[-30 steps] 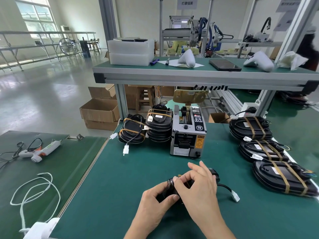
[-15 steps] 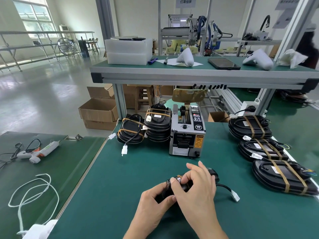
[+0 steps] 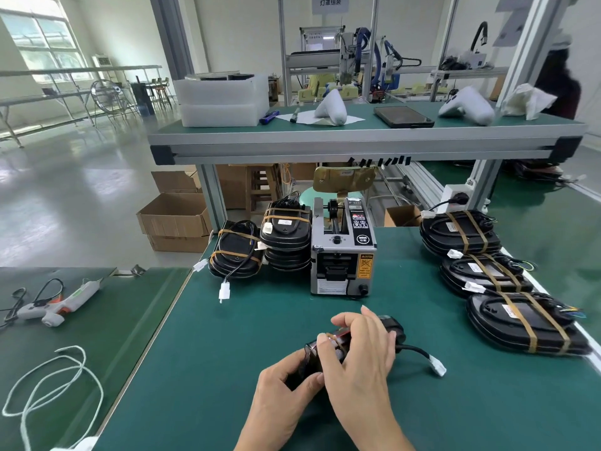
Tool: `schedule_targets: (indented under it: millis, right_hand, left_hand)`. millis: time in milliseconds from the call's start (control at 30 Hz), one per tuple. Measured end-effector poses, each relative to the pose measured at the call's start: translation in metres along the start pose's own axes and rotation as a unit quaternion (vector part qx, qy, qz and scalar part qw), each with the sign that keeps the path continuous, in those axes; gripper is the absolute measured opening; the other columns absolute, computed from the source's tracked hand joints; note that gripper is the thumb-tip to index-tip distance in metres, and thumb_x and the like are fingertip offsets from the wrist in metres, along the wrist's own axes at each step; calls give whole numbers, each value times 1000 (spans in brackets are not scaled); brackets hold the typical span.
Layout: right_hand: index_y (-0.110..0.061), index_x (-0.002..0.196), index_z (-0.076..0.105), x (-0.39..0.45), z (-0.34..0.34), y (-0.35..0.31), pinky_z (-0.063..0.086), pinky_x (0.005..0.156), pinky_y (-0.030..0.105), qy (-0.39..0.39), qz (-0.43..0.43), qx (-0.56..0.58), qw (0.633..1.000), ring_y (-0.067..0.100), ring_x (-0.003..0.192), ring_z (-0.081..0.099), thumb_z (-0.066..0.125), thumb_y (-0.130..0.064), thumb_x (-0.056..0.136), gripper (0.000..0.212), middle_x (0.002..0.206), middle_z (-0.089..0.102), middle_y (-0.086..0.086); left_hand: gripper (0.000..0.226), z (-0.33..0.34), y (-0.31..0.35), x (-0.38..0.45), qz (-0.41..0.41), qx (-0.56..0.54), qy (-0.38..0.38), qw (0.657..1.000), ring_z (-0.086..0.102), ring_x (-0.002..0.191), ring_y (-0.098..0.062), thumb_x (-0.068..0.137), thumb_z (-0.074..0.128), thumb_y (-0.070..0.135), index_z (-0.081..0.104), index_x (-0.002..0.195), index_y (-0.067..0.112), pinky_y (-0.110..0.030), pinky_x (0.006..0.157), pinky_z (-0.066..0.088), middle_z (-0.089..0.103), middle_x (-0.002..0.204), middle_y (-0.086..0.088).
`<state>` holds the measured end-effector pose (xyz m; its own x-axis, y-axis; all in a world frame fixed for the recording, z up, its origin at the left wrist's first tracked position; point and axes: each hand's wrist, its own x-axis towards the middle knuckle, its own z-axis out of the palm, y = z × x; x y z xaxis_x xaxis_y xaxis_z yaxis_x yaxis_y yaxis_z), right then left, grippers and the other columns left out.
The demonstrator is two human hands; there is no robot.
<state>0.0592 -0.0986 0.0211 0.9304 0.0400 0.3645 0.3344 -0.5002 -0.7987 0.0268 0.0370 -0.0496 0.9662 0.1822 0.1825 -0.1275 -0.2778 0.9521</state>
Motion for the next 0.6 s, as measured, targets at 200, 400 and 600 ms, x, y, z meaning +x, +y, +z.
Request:
schedule_targets:
  millis: [200, 400, 600]
  right_hand:
    - [-39, 100, 59, 40, -21, -11, 3, 125, 39, -75, 61, -111, 989, 2, 108, 52, 60, -47, 96, 9, 87, 62, -23]
    - [-14, 87, 75, 124, -22, -9, 56, 79, 38, -100, 119, -35, 987, 23, 76, 65, 59, -25, 95, 21, 75, 72, -1]
    - [8, 86, 70, 165, 15, 8, 41, 65, 30, -76, 309, 80, 944, 24, 69, 63, 64, -5, 85, 14, 75, 69, 20]
  left_hand:
    - [42, 0, 5, 1, 17, -3, 11, 1000, 74, 109, -2, 78, 78, 49, 73, 119, 58, -16, 94, 52, 81, 111, 16]
    - [42, 0, 12, 0, 25, -7, 8, 1000, 72, 108, 3, 77, 79, 50, 74, 117, 58, -13, 94, 51, 81, 109, 17]
    - [43, -1, 14, 0, 13, -10, 3, 1000, 71, 108, 7, 74, 79, 46, 75, 116, 58, -10, 94, 48, 81, 109, 18]
